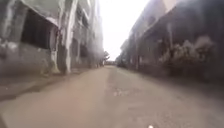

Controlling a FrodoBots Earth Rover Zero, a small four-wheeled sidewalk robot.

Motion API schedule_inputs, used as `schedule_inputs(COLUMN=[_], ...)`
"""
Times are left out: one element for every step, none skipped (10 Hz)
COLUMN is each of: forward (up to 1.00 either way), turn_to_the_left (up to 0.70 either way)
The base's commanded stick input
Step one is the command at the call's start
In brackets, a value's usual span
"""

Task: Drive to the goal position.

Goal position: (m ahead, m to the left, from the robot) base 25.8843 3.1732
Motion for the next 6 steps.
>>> schedule_inputs(forward=[0.7,0.7,0.7,0.7,0.7,0.7], turn_to_the_left=[0.01,0.01,0.01,0.01,0.01,0.01])
